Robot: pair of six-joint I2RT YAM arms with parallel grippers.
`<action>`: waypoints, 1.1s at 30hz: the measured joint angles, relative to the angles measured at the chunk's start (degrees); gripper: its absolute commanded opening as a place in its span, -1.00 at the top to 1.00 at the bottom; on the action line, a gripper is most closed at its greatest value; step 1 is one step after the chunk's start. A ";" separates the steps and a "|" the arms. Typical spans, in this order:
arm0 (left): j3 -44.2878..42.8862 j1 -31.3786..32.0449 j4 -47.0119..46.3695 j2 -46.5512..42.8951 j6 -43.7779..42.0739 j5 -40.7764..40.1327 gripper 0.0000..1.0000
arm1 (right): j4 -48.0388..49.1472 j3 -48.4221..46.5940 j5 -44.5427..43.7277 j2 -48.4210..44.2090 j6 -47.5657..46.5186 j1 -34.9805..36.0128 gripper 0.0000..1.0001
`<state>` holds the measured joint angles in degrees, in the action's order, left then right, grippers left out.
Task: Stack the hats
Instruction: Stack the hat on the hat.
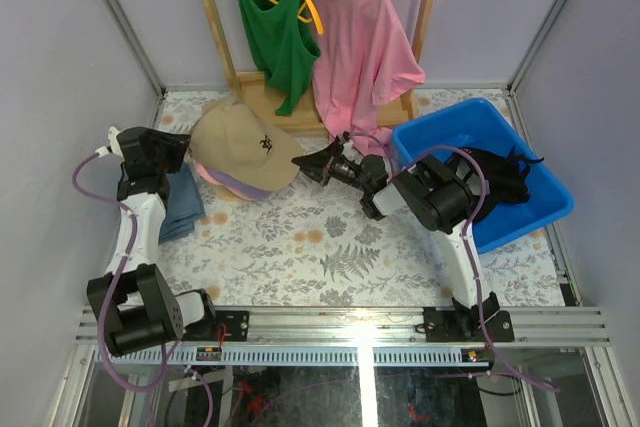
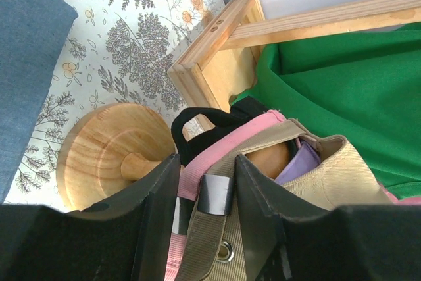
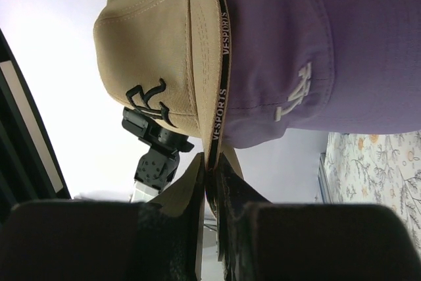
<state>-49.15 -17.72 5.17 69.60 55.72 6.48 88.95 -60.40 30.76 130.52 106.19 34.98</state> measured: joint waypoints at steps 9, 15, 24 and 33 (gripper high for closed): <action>0.00 0.07 0.00 0.09 -0.13 0.72 0.22 | -2.19 0.52 -0.17 0.24 -4.04 0.00 0.94; 0.00 0.04 -0.07 0.26 -0.11 1.07 0.21 | -6.05 -0.11 -0.07 0.22 -7.65 0.09 0.95; 0.00 0.04 0.04 0.26 -0.17 1.01 0.12 | -13.77 -2.80 0.39 0.39 -12.68 0.37 0.97; 0.00 0.04 0.13 0.31 -0.17 0.98 0.08 | -16.39 -4.59 0.35 2.10 -15.32 0.79 0.99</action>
<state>-49.15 -17.67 5.30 69.91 55.55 7.46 72.55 -64.99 31.11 132.62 90.87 35.77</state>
